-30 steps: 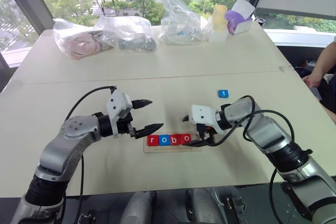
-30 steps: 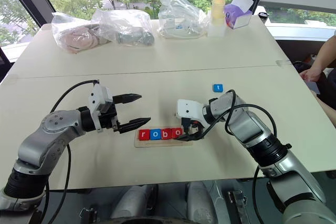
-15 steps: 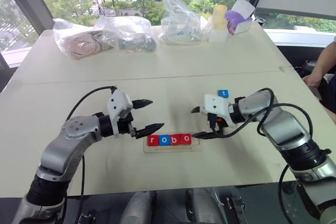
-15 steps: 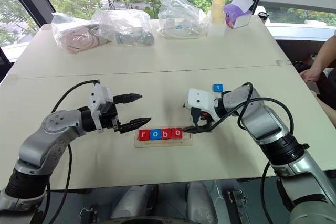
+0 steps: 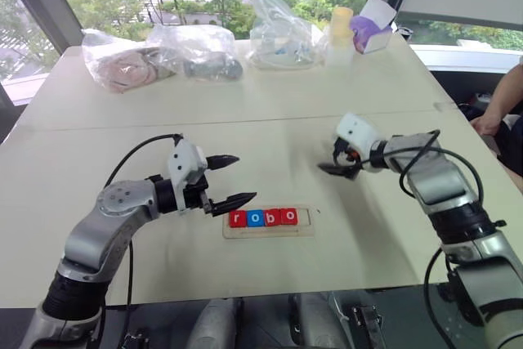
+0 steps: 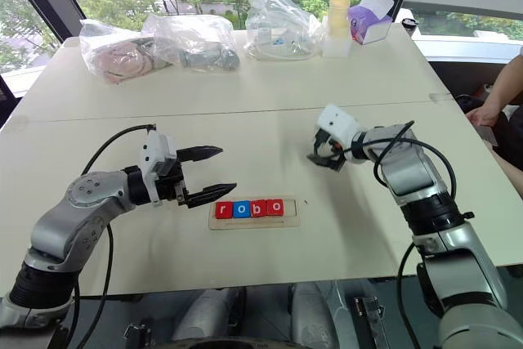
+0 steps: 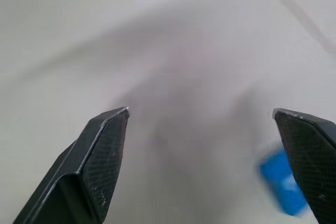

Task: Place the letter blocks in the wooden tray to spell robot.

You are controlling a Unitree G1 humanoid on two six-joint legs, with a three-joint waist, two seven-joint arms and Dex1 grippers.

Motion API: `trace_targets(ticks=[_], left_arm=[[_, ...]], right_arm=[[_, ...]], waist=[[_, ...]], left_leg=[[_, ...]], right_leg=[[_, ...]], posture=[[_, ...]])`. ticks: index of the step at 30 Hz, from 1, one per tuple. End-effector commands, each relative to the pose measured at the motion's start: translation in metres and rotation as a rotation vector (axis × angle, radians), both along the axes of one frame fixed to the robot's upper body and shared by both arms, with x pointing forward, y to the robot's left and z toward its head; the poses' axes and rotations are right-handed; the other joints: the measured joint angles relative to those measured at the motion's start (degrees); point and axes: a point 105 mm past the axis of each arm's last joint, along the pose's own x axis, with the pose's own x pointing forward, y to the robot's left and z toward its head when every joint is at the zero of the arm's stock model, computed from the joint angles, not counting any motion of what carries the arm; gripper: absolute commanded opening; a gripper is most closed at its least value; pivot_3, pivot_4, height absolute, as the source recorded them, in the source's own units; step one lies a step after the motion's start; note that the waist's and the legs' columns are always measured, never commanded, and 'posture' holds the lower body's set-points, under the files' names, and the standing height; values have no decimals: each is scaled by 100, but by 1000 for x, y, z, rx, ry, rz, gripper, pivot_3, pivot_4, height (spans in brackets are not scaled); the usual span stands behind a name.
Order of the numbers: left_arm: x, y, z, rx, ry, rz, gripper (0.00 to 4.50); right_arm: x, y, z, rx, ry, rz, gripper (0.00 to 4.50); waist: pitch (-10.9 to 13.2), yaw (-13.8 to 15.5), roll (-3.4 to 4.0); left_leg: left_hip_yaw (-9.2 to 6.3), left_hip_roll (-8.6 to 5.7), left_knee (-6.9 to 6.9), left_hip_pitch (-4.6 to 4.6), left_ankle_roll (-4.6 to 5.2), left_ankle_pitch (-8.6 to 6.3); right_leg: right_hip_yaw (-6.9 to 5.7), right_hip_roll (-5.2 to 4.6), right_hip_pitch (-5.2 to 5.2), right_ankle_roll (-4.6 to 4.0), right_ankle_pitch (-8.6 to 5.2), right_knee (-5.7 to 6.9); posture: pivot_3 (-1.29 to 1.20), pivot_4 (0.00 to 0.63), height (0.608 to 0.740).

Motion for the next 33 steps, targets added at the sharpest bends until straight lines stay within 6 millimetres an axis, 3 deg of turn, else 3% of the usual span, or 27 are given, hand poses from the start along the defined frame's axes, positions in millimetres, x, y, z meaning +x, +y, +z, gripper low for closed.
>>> trace_targets(ticks=[1,10,18,21,26,29,33], left_arm=[[-2,-4,6,-6,-31,-21,4500],[-1,-5,7,-9,-33,-13,4500],[-1,-4,7,-9,-32,-17,4500],[0,-4,8,-9,-35,-16,4500],[0,-5,8,-9,-36,-12,4500],[0,-5,7,-12,-34,-13,4500],[-1,-5,5,-15,-31,-12,4500]], right_arm=[[21,-22,18,51,-89,-225,4463],[29,-43,3,225,-3,-541,4463],[30,-30,-18,337,102,-610,4463],[30,-24,-19,346,112,-614,3655],[28,-20,-19,349,117,-617,1173],[16,-24,-18,322,124,-634,1177],[-32,-25,-29,270,190,-652,1177]], waist=[[0,-1,0],[-1,-10,0],[-2,-36,2],[-2,-48,2],[-3,-36,2],[-3,-23,2],[-4,24,3]], left_leg=[[-1,0,0,0,0,0],[3,0,-4,-2,-1,1],[6,1,-2,-1,0,1],[6,1,-2,1,0,1],[6,1,-1,1,0,2],[6,1,-1,1,0,2],[-5,0,-6,-4,1,1]], right_leg=[[0,0,0,0,0,0],[3,1,-8,-1,2,4],[4,5,-9,-3,3,9],[5,6,-9,-4,4,10],[4,7,-8,-5,5,11],[4,7,-8,-5,5,11],[-2,4,-9,-4,5,10]], posture=[[0,150,740],[0,150,740],[0,150,740],[0,150,740],[0,150,740],[0,150,740],[0,150,740]])
